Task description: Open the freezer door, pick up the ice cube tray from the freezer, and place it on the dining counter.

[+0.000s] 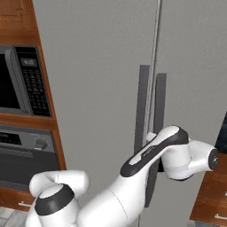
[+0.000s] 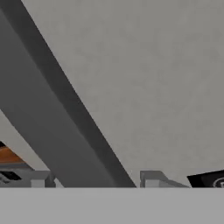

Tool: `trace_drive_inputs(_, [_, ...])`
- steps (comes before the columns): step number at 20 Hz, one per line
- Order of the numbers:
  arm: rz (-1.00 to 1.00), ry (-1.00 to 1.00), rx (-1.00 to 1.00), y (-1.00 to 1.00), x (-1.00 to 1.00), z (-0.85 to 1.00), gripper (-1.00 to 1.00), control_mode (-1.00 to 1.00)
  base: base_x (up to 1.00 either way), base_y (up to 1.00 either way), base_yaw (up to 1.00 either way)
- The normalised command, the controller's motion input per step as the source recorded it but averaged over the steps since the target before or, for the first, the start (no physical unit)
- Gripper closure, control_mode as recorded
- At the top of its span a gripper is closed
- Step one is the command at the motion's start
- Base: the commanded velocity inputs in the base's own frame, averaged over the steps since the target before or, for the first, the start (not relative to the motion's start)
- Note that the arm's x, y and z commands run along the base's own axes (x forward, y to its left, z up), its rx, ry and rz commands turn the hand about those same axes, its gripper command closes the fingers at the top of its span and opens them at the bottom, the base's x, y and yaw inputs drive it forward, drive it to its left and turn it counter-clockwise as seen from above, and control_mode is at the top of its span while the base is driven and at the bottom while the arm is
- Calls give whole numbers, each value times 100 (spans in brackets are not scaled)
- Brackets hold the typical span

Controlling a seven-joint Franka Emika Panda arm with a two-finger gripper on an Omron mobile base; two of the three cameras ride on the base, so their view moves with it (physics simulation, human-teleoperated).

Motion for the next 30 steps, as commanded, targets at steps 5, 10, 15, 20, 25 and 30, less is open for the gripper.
trace_drive_inputs(5, [-18,15,-5,-92,-80,-21,100,-100,0,0,0])
trace_drive_inputs(10, [-16,16,-8,-68,-53,-32,-100,-100,0,0,0])
trace_drive_inputs(15, [-15,5,-24,-4,-96,-10,-100,-100,0,0,0])
trace_drive_inputs(20, [-18,5,-56,51,-99,5,-100,-100,0,0,0])
trace_drive_inputs(25, [-13,2,-77,82,-53,36,-100,-100,0,0,0])
trace_drive_inputs(30, [-3,6,-64,100,52,95,-100,-100,0,0,0])
